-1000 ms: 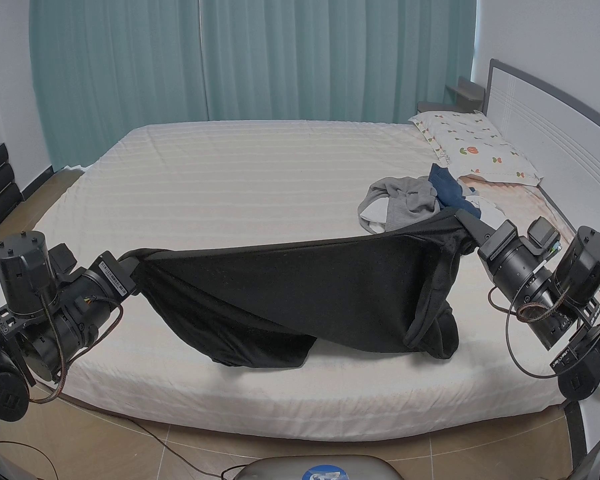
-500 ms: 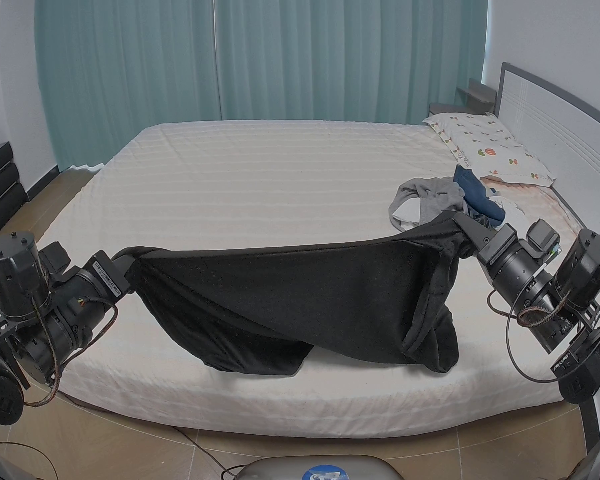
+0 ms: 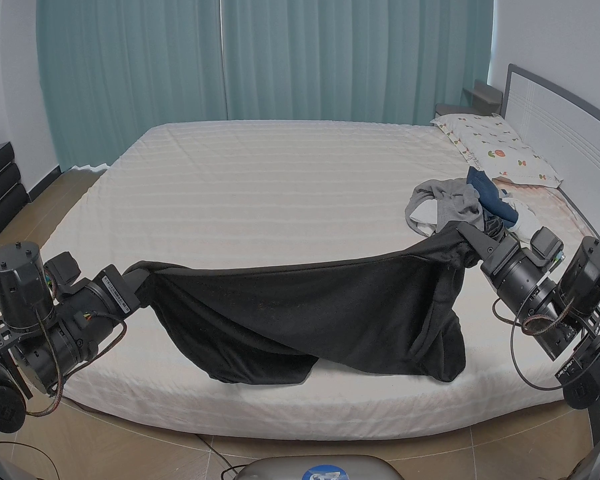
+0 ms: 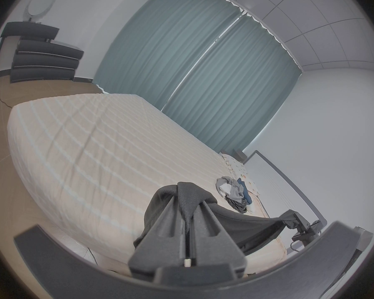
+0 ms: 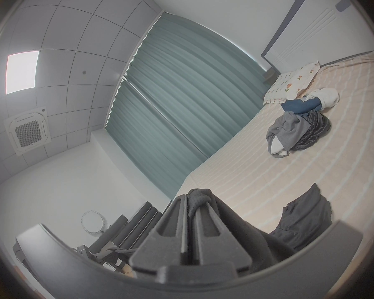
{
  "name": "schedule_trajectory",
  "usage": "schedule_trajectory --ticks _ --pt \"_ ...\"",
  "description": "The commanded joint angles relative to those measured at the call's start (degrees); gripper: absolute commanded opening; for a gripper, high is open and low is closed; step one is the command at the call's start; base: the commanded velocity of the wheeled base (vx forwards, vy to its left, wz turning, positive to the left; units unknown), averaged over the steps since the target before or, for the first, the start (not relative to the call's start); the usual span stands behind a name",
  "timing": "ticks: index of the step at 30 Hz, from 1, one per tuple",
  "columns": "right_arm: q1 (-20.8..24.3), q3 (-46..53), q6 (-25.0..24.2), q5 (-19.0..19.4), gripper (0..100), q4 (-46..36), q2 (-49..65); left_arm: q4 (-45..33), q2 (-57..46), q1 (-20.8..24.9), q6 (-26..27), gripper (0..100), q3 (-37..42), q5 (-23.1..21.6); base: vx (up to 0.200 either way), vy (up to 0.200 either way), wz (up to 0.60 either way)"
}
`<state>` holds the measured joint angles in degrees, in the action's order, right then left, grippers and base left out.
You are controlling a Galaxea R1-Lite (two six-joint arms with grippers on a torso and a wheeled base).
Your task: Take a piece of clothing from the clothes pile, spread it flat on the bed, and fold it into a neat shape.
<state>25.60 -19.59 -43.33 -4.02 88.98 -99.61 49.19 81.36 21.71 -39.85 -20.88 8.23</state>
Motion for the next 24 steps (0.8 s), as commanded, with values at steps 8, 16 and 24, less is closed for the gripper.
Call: schedule_trajectory --ticks 8,16,24 --pt "3.8 3.2 4.5 1.2 0 0.4 6.8 0.0 -4.4 2.0 -0.1 0 0.3 -0.3 -0.200 0.000 0.00" --pt "6.8 2.7 10.2 0.2 0 0.1 16.6 -0.1 -8.4 2.3 0.2 0 -0.7 -0.3 -0.200 0.000 0.00" --pt "7.4 -7.2 12.2 0.2 0 -17.8 34.1 -8.7 -12.3 1.8 -0.1 0 -8.0 0.0 -0.100 0.000 0.00"
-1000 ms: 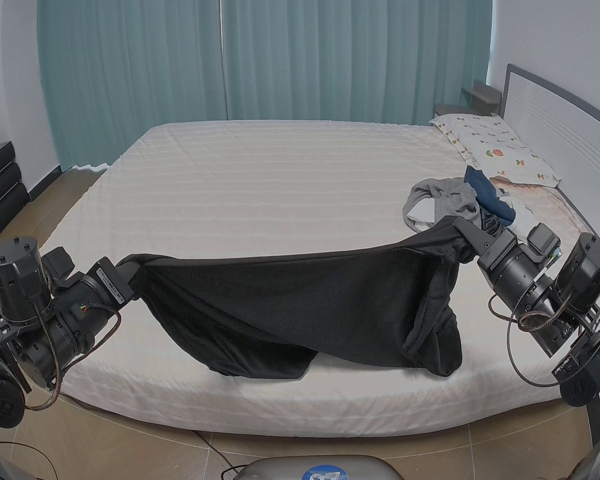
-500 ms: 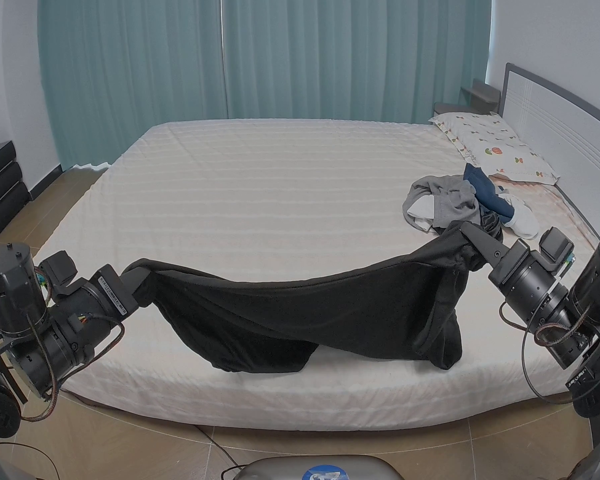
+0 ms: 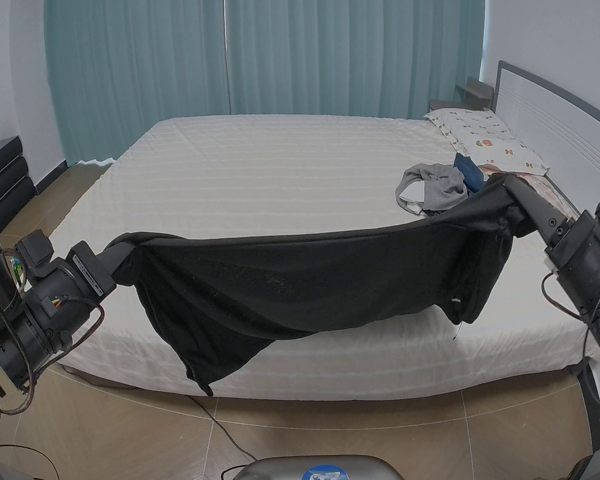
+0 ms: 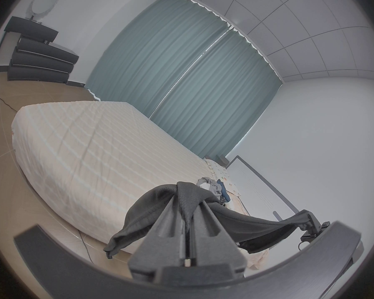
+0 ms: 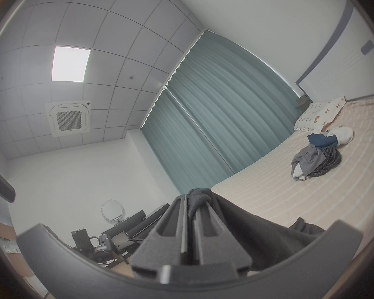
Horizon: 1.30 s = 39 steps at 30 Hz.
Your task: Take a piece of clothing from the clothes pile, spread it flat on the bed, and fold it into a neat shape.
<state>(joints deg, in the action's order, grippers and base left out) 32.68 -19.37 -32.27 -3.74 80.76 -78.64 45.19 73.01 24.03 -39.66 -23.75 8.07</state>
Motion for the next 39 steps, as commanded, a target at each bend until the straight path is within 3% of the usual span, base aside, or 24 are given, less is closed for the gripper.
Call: schedule_trajectory --ticks 1,6,9,10,11,14,22,28,39 --pt "-0.3 -11.8 0.9 0.1 0 -15.6 15.6 -6.4 -4.5 -0.9 -0.3 0 -6.7 0.4 0.000 0.000 0.00" --pt "-2.8 -23.3 0.1 0.5 0 -32.4 15.5 -10.6 -3.6 -2.0 -0.3 0 -10.8 0.7 0.000 0.000 0.00" --pt "-3.1 -24.0 0.0 0.6 0 -33.0 15.4 -10.7 -3.5 -2.1 -0.3 0 -11.1 0.7 0.000 0.000 0.00" --pt "-7.2 -32.4 -1.6 1.0 0 -36.9 10.7 -11.8 -1.2 -4.6 -0.3 0 -14.5 0.7 0.000 0.000 0.00" --pt "-9.3 -34.5 -1.9 1.3 0 -37.2 8.4 -12.4 -0.3 -5.0 -0.3 0 -15.2 0.6 0.000 0.000 0.00" --pt "-13.6 -38.7 -2.3 2.2 0 -37.1 1.0 -13.6 2.6 -5.7 -0.3 0 -16.4 0.3 0.000 0.000 0.00" --pt "-18.2 -44.3 -2.4 2.2 0 -33.0 -14.9 -13.3 10.8 -6.4 -0.9 0 -18.7 -0.4 0.000 0.000 0.00" --pt "-18.8 -46.9 -2.2 2.2 0 -23.8 -22.0 -13.4 15.1 -7.0 -2.7 0 -20.8 -3.8 0.067 0.000 0.00" --pt "-18.1 -54.0 -1.7 4.1 0 -23.6 -25.4 -13.5 23.3 -10.0 -6.6 0 -28.9 -4.4 0.200 0.000 0.00"
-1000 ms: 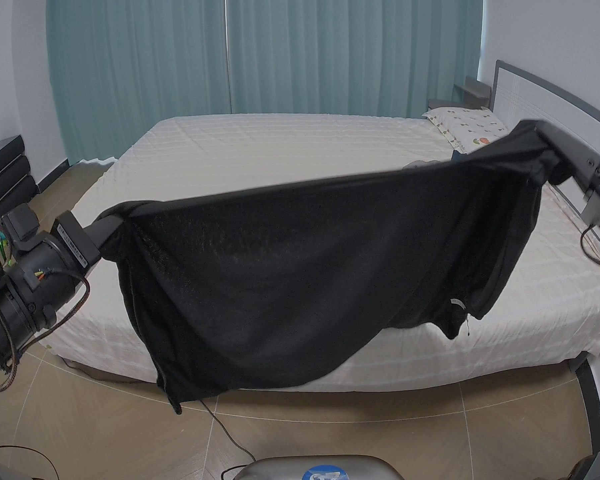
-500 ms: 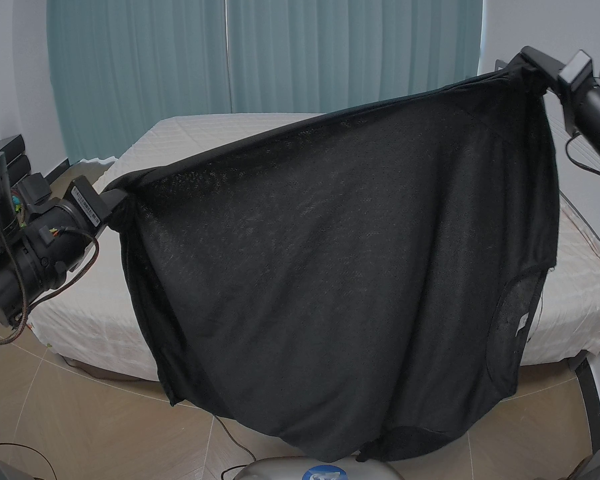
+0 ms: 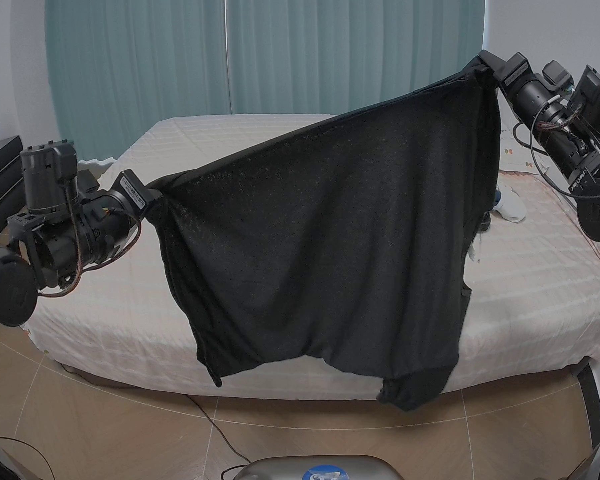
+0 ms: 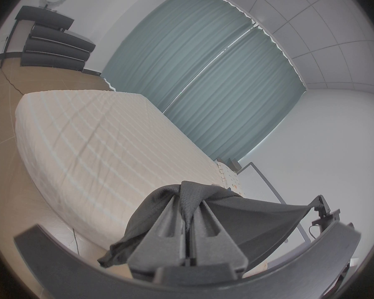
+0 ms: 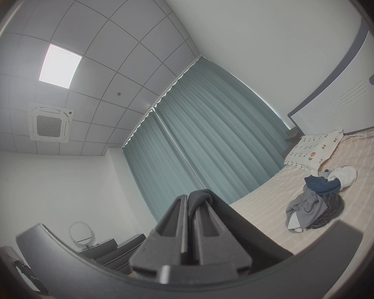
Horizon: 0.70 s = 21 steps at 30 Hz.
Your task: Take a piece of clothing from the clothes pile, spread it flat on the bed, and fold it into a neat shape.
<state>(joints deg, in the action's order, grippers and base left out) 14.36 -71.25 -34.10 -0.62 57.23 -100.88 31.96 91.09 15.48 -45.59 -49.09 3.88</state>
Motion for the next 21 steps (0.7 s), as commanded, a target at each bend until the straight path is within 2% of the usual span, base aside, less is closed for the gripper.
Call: schedule_trajectory --ticks 1,12,21 --pt "0.2 -2.2 0.2 1.1 0 -0.1 -3.4 -0.4 5.9 -1.5 -0.6 0 -4.3 -0.2 0.200 0.000 0.00" --pt "0.8 -8.9 0.7 0.4 0 0.5 -9.5 0.0 15.1 -1.9 -0.5 0 -10.2 0.0 0.200 0.000 0.00" --pt "1.2 -10.2 1.3 0.4 0 0.8 -13.8 0.0 20.6 -2.5 -0.7 0 -13.8 0.2 0.200 0.000 0.00"
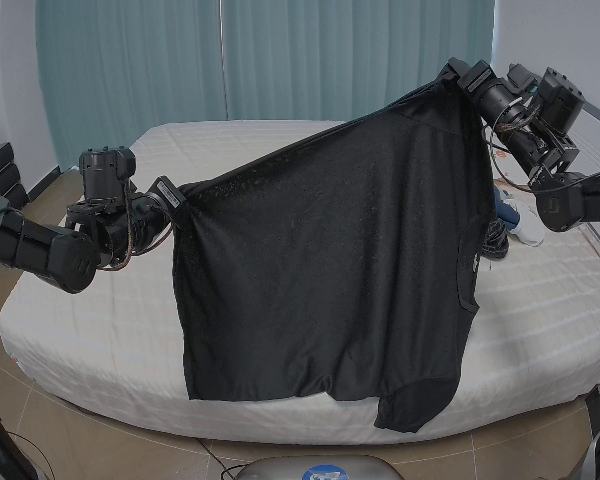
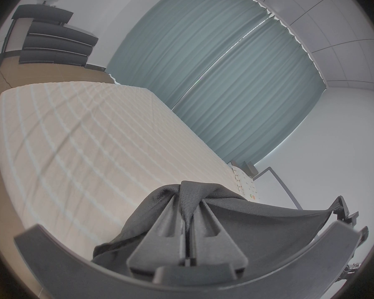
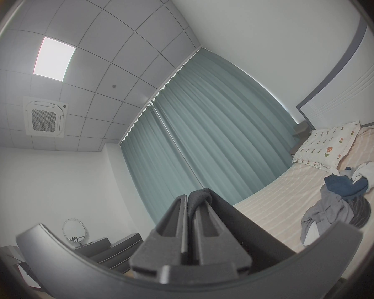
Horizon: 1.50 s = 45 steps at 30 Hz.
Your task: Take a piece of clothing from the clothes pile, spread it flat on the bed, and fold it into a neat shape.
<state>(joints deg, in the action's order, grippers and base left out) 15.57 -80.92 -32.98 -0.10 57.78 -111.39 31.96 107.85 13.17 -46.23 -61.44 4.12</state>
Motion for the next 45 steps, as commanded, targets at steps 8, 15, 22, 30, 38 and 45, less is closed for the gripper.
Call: schedule_trajectory --ticks 8,15,22,30,38,45 --pt "-0.5 0.0 0.4 -2.4 0 4.9 -13.4 1.1 12.5 -0.2 -1.8 0 -5.6 0.1 0.200 0.000 0.00" --pt "-1.2 0.1 0.3 -3.1 0 7.1 -20.5 2.0 20.4 -0.2 -2.6 0 -9.2 0.4 0.000 0.000 0.00" --pt "-1.9 -0.5 0.3 -5.3 0 7.4 -28.3 5.5 27.5 0.1 -7.7 0 -13.1 0.5 0.000 0.000 0.00" --pt "-2.0 0.1 0.3 -5.3 100 6.6 -34.2 5.0 33.0 0.1 -10.0 100 -16.3 0.6 0.000 0.000 0.00" --pt "-3.9 3.8 0.5 -5.2 100 2.9 -34.3 1.2 35.9 -1.2 -8.4 100 -17.6 2.4 0.000 0.000 0.00" --pt "-5.6 6.7 0.7 -5.0 100 -1.4 -31.9 -4.2 33.9 -1.7 -8.5 100 -19.2 3.4 0.000 0.000 0.00"
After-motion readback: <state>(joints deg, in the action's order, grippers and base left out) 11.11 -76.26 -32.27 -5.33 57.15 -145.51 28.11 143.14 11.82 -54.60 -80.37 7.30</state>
